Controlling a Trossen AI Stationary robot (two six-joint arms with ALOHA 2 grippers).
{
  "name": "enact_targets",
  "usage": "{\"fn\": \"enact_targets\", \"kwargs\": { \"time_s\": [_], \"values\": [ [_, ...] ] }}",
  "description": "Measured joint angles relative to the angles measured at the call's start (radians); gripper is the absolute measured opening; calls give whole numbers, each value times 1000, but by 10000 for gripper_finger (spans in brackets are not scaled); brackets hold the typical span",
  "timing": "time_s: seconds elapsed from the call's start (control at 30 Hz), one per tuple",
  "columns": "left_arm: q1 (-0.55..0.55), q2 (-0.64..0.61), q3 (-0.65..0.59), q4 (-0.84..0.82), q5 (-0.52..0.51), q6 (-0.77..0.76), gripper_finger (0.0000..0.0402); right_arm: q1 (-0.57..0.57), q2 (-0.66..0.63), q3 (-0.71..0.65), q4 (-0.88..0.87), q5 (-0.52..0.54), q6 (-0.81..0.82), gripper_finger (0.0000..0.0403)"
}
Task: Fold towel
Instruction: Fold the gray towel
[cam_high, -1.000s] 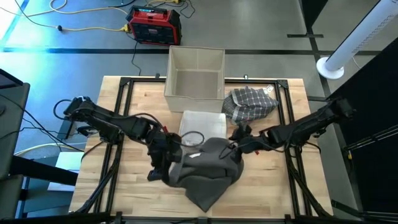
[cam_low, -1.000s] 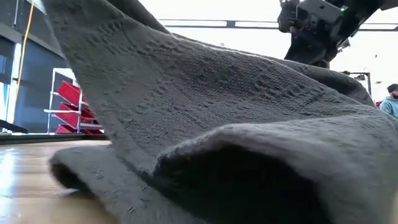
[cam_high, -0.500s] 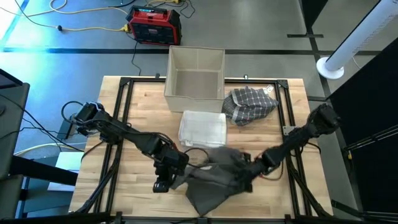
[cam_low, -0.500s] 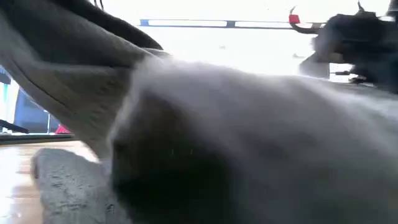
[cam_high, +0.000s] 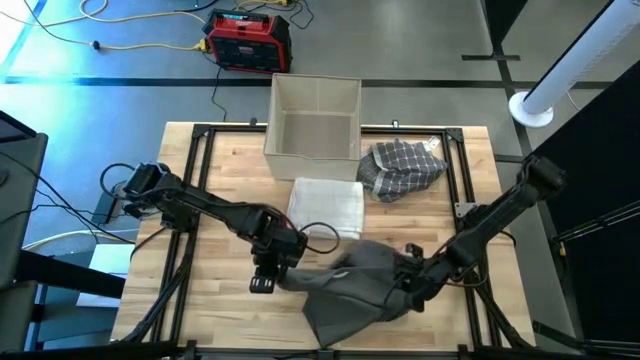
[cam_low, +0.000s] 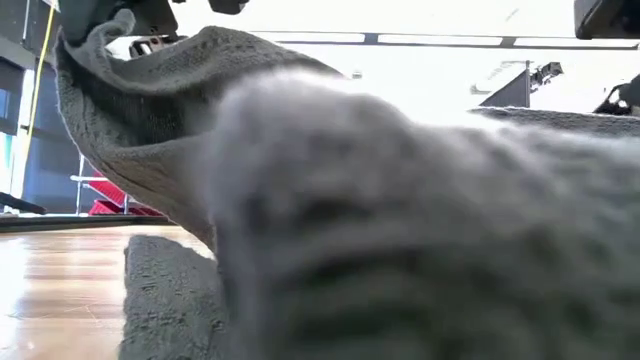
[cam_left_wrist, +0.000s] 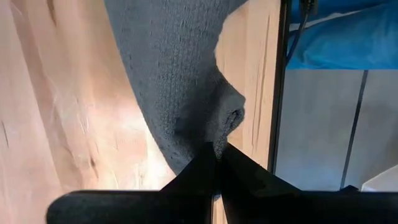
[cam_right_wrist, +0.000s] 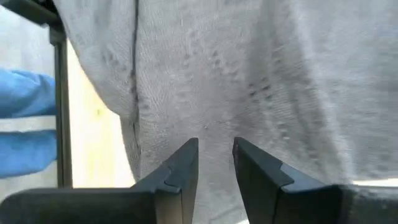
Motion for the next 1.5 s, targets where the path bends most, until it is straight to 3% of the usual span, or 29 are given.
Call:
{"fn": "enact_targets", "kwargs": {
  "time_s": [0.17, 0.3, 0.6, 0.93, 1.2, 1.5],
  "values": [
    [16, 0, 0, 2, 12, 14, 0, -43, 35, 0, 3, -46, -62, 163],
    [23, 0, 0, 3, 19, 20, 0, -47, 54, 0, 37, -23, -111, 199],
    [14, 0, 0, 4, 21, 12, 0, -48, 150, 0, 101, -51, -275, 207],
    [10, 0, 0, 4, 21, -6, 0, -41, 237, 1, 175, -154, -256, 159],
    [9, 0, 0, 4, 21, -7, 0, -23, 236, 1, 174, -120, -190, 14],
    [9, 0, 0, 4, 21, -7, 0, -23, 183, 0, 135, -150, -50, 14]
  ]
}}
